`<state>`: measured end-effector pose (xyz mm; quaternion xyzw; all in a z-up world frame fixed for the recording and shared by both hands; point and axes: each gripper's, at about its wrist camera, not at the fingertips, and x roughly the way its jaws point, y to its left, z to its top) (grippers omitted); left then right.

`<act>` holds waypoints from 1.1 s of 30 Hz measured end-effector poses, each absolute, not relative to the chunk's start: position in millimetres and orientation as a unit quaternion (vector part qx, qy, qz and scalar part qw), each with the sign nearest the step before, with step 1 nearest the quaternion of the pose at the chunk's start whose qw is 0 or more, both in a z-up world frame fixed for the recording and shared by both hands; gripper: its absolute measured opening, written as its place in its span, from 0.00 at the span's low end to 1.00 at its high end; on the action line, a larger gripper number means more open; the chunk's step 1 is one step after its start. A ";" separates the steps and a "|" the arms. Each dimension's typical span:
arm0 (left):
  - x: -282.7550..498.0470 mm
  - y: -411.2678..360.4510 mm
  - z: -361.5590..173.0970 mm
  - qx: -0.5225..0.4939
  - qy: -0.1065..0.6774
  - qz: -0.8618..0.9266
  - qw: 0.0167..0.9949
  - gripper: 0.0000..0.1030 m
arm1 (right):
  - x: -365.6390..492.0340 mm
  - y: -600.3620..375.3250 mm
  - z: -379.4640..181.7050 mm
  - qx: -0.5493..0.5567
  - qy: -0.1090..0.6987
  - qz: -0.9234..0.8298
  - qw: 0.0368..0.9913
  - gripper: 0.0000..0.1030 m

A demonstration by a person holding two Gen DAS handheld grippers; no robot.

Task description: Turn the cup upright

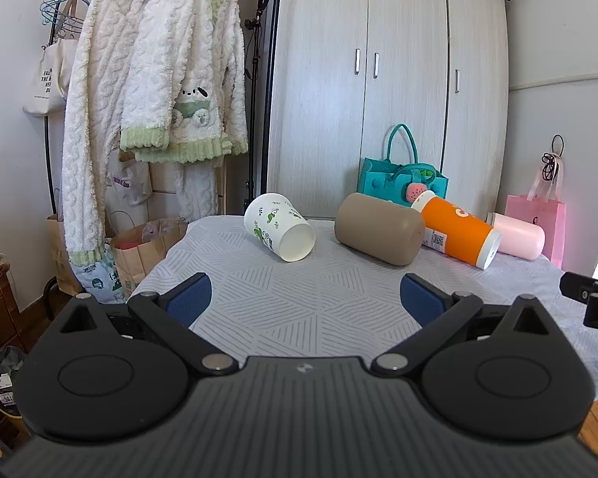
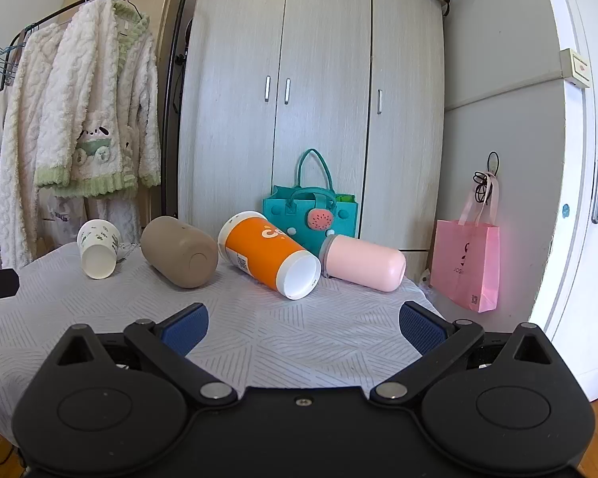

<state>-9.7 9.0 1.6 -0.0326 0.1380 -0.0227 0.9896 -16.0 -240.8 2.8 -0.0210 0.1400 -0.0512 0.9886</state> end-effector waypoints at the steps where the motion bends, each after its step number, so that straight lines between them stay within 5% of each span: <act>1: -9.7 8.8 1.3 -0.033 0.138 -0.023 0.990 1.00 | -16.1 -241.2 2.9 -0.019 0.141 -0.051 0.988 1.00; 33: -18.1 7.1 -0.4 -0.026 0.138 -0.049 0.989 1.00 | -15.2 -237.6 -0.1 -0.017 0.152 -0.047 0.987 1.00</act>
